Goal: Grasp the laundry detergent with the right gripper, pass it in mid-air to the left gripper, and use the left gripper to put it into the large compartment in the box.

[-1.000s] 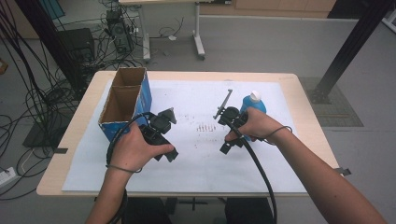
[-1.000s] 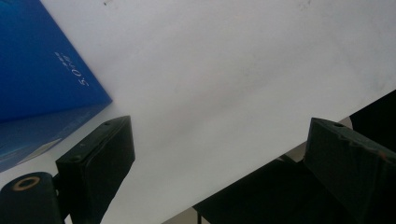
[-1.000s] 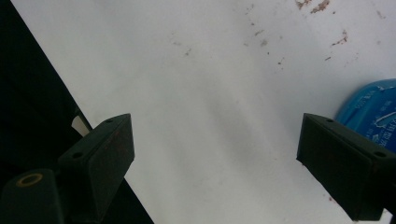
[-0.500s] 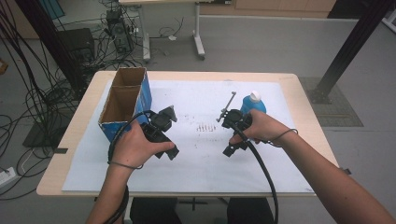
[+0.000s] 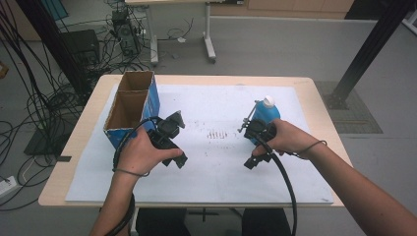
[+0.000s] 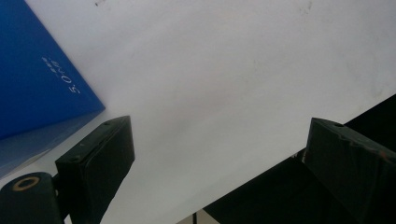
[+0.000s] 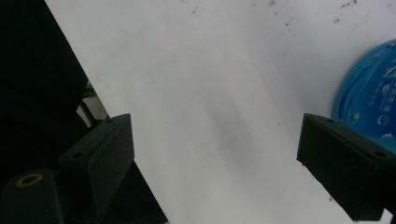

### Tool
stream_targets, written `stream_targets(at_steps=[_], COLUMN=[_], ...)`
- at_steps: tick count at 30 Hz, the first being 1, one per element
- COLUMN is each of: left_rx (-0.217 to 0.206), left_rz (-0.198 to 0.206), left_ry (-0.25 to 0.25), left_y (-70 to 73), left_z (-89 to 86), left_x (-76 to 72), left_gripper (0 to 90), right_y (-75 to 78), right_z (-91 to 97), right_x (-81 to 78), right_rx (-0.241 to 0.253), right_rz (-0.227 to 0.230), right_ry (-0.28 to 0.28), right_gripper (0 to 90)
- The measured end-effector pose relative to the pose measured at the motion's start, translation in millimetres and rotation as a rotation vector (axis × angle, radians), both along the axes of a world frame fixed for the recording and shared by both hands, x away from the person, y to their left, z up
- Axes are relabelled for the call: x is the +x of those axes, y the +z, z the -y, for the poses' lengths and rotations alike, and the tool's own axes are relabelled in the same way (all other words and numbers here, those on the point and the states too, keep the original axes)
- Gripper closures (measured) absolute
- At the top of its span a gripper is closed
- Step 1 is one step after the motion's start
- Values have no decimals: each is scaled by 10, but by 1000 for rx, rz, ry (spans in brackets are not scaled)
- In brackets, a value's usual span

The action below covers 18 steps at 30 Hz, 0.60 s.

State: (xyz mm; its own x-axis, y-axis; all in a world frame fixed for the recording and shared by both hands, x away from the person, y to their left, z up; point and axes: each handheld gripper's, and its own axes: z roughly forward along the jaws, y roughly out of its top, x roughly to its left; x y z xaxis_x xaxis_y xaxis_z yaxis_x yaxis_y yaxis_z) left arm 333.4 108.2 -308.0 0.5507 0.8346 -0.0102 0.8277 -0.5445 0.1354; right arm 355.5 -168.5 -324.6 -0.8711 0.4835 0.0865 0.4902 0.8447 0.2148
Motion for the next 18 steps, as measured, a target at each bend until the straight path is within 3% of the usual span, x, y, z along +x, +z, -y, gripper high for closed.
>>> stream_targets(at_steps=[10,18], left_rx=[-17,-14], left_rz=[-9,-13], left_ry=[-15,-26], left_y=[-5,-13], left_z=[18,40], left_x=[-13,11], left_gripper=[89,89], right_y=[-95,-183], right_z=[276,543], right_x=[-95,-129], right_rx=[1,-2], right_rz=[-2,-10], right_ry=[-39,-115], right_gripper=[104,105])
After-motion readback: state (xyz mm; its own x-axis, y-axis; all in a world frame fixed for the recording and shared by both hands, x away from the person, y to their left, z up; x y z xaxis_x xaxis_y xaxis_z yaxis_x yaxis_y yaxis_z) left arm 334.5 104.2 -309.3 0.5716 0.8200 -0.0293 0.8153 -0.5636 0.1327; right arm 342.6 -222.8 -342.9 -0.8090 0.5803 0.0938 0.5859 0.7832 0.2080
